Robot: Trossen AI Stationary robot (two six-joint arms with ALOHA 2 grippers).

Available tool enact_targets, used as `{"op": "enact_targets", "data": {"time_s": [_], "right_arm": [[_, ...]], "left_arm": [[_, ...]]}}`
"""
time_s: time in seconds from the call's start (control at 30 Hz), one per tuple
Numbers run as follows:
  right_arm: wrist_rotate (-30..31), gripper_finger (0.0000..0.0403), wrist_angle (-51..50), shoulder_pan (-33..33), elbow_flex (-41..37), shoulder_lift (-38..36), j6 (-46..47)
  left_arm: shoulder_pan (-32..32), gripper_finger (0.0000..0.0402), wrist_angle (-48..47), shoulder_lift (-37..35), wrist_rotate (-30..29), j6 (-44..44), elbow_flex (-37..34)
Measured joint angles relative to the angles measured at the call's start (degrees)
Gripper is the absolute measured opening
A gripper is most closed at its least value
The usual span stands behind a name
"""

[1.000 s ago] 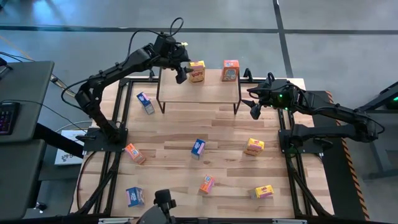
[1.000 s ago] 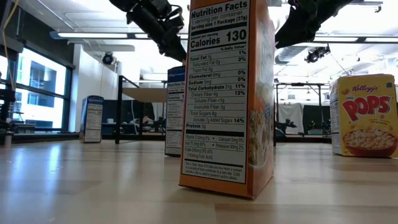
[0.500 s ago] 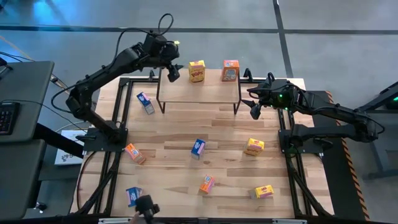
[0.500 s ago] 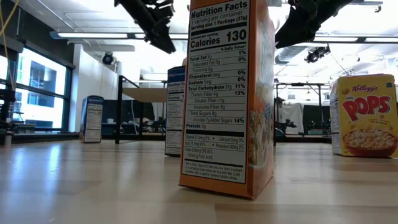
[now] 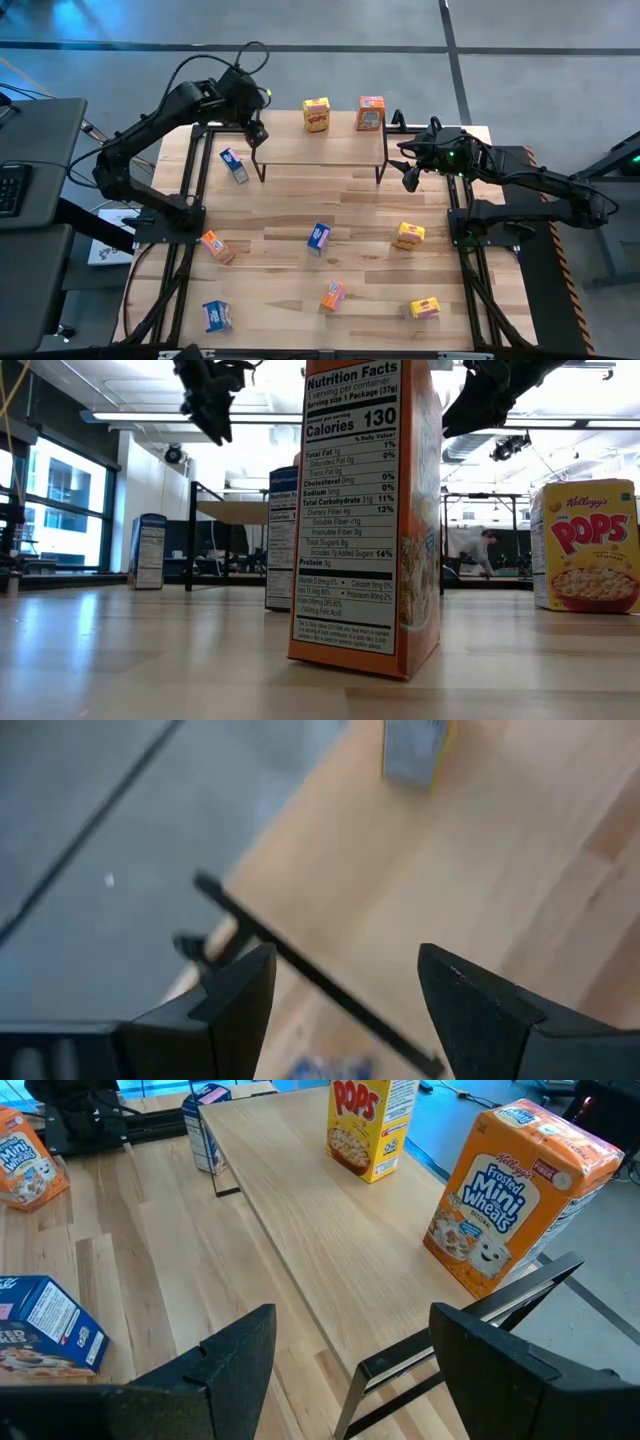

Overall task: Stack cereal on shelf
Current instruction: Put the top blue cereal box on the shelf

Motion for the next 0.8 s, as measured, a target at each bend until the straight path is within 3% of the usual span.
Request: {"op": "enact_targets", "data": {"time_s": [0.4,0.8], "right_arm": [[0.0,0.0257,0.0,0.0,0.0,0.0,0.01],[0.0,0.0257,0.0,0.0,0.0,0.02,0.0]], "left_arm": [[-6.28,0.0237,-14.67,-2.98,-6.19,-17.28,-0.54],[-8.03,0.0237,-14.93,-11.25,-7.17,-50.4,-14.76]]}}
